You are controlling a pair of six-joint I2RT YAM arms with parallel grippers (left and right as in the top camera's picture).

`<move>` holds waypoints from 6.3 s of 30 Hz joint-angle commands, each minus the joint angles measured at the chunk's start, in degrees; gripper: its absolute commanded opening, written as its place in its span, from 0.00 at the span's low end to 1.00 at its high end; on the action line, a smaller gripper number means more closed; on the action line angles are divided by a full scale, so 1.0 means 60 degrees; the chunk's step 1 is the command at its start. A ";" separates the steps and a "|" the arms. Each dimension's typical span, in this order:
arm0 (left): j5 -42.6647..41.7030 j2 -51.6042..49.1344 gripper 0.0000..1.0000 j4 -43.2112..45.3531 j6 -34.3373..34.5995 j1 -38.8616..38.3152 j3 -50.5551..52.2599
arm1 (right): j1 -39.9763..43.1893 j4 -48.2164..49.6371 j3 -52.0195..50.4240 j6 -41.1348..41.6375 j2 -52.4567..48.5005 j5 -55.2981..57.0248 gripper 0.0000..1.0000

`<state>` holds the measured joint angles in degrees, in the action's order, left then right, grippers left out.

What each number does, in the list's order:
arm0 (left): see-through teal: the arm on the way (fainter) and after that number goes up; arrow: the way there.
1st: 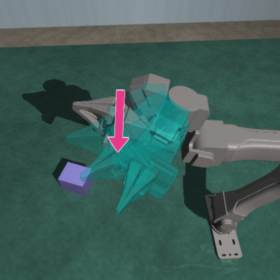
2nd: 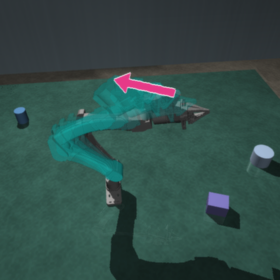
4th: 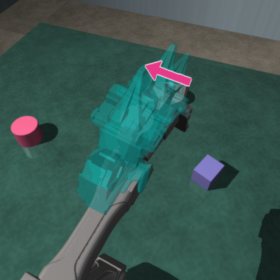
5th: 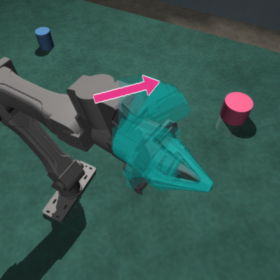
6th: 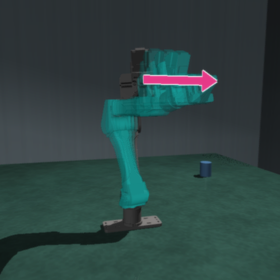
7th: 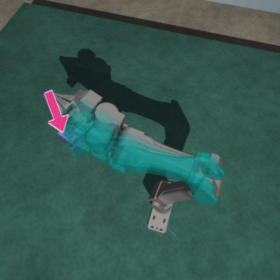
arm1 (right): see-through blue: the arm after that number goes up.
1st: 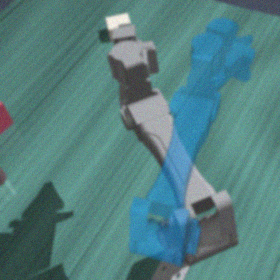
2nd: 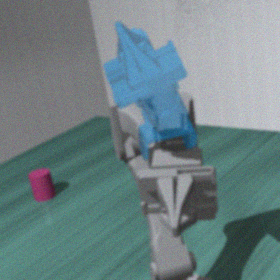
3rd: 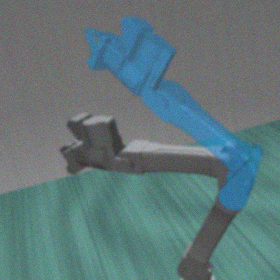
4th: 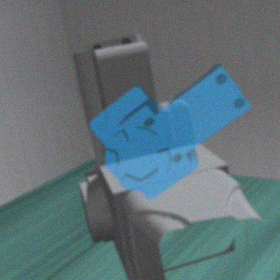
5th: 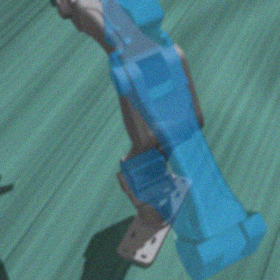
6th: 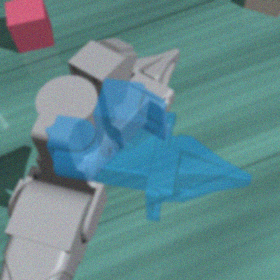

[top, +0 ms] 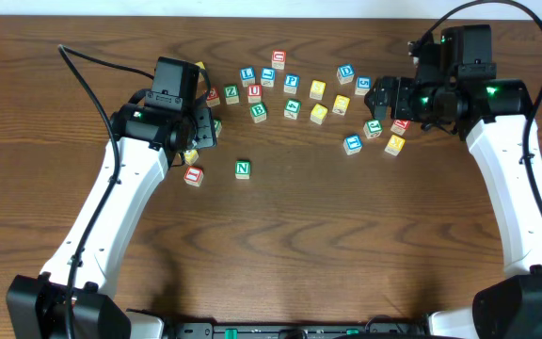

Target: Spell out NEURIPS

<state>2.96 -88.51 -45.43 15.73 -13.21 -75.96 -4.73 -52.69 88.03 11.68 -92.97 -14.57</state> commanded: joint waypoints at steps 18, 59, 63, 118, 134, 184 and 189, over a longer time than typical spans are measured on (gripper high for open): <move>0.0084 -0.0576 0.63 -0.1716 0.0142 0.0047 -0.3005 | -0.0040 -0.0087 0.0171 0.0477 0.0000 0.0444 0.99; 0.0098 -0.4590 0.63 -0.0342 0.0182 0.0073 -0.5151 | -0.0040 -0.0437 0.0168 0.0404 0.0000 0.0652 0.99; 0.0164 -0.5395 0.63 0.0474 0.0393 0.0175 -0.5151 | -0.0040 -0.0437 0.0168 0.0404 0.0000 0.0652 0.99; 0.0827 -0.7420 0.53 0.2095 -0.1559 0.0466 -0.5147 | -0.0040 -0.0437 0.0168 0.0404 0.0000 0.0652 0.99; -0.0350 -0.6295 0.54 0.1479 -0.5308 0.0488 -0.5147 | -0.0040 -0.0437 0.0168 0.0404 0.0000 0.0652 0.99; -0.1883 -0.7417 0.53 0.1206 -0.6364 0.0958 -0.4747 | -0.0040 -0.0437 0.0168 0.0404 0.0000 0.0652 0.99; -0.1887 -0.7431 0.53 0.1217 -0.6360 0.0958 -0.4656 | -0.0040 -0.0437 0.0168 0.0404 0.0000 0.0652 0.99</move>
<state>-7.84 -131.81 -38.15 -21.71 -7.51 -104.57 -4.73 -55.27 88.03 13.67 -92.97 -10.85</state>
